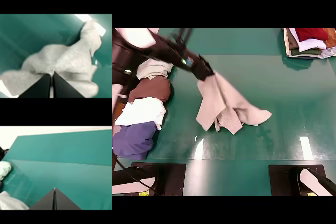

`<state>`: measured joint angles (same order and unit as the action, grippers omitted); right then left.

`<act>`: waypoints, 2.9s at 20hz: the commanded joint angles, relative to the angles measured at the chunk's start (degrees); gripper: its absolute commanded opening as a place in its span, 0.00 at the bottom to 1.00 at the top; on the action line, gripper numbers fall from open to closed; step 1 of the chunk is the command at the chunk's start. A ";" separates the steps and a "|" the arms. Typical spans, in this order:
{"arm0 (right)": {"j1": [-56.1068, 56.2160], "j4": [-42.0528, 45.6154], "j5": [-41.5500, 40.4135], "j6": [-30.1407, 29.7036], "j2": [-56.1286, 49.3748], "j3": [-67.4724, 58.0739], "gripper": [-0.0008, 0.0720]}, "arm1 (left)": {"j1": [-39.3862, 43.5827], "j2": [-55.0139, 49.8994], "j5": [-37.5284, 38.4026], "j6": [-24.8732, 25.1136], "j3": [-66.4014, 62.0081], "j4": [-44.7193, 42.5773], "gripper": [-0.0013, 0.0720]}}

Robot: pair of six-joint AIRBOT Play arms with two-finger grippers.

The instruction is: Fold the shirts.

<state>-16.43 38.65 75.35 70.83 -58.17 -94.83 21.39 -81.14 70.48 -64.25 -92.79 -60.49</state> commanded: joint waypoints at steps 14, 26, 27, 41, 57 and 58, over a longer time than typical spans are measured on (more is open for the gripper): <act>2.01 3.58 2.93 0.04 0.00 -0.24 0.03 | -6.51 -4.59 2.25 -11.26 4.61 -8.04 0.70; 2.12 4.92 4.17 0.04 0.00 -0.24 0.03 | -18.45 17.09 -8.41 -9.07 56.33 14.16 0.71; 2.10 4.92 4.17 0.04 0.02 -0.24 0.03 | -18.45 17.09 -10.32 -8.07 58.49 17.38 0.71; 2.36 4.96 5.44 0.07 0.02 -0.24 0.03 | -13.40 11.43 -26.99 -5.35 62.69 30.97 0.69; 3.54 11.76 2.14 -4.37 -5.86 44.83 0.68 | -13.57 11.56 -3.91 -6.29 21.84 12.72 0.05; 4.87 11.80 1.97 -5.44 -8.44 46.05 0.57 | -13.57 11.56 -3.89 -6.40 21.79 12.72 0.05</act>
<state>-13.15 49.58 78.65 67.81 -62.26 -55.81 7.79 -69.56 64.84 -70.17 -67.16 -45.56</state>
